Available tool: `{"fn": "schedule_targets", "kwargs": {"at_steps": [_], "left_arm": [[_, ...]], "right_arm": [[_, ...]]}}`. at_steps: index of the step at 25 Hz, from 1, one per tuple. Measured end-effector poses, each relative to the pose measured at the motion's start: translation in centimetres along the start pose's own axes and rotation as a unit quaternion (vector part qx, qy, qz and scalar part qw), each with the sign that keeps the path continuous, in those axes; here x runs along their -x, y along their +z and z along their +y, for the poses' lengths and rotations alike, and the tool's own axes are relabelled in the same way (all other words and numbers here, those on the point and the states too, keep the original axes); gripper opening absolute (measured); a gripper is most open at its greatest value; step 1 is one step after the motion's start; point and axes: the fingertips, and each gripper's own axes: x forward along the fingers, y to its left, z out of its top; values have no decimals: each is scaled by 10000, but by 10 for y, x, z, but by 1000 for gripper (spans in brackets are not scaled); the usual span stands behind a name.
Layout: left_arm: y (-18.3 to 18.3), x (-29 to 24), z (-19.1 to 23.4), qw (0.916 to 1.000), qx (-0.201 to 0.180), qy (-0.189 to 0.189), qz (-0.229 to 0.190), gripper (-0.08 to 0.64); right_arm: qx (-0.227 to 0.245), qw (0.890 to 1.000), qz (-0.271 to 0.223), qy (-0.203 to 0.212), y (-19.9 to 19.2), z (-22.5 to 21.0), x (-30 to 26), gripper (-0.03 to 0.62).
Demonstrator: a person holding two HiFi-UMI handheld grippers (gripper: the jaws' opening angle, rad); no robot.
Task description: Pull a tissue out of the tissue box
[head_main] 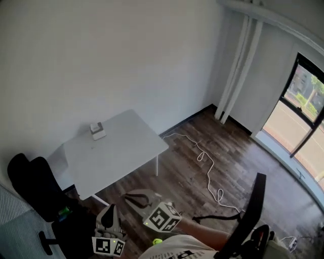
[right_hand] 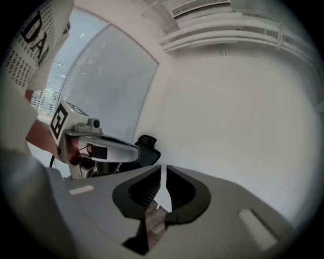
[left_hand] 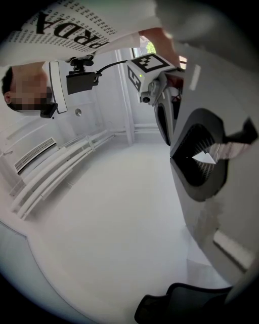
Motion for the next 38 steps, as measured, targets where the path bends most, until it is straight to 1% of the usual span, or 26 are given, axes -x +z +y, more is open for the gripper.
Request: {"fn": "schedule_targets", "kwargs": {"at_steps": [2,4,9,15,21,27,31,33,36,38], "left_arm": [[9,-19,-12,9997,-113,-149,-135,0],[14,-30,-14,9994,-234,-211,-173,1],[27,-72,6,9988,-370,-260,-199,0],[32,-109,47,9990,-430,37,-146,0],[31,-156,69,9988,-433,222,-92,0],[21,-197,93,9984,-398,403,58,1],[17,-222,109,9974,-428,553,165,1],[16,-232,115,9969,-444,634,150,1],[16,-241,120,9966,-372,727,101,0],[13,-241,121,9963,-412,738,160,0]], "right_arm": [[105,9998,-80,-176,4,-19,14,28],[119,9995,-181,-250,8,-31,17,28],[111,9990,-275,-322,15,-71,-3,28],[48,9992,-398,19,15,-106,-50,28],[60,9991,-371,180,5,-154,-78,28],[18,9990,-295,337,-7,-198,-103,28],[-67,9982,-360,475,-14,-224,-117,29],[-37,9980,-360,526,-18,-235,-123,28],[-35,9976,-396,571,-21,-245,-130,29],[8,9974,-387,605,-20,-247,-131,29]]}}
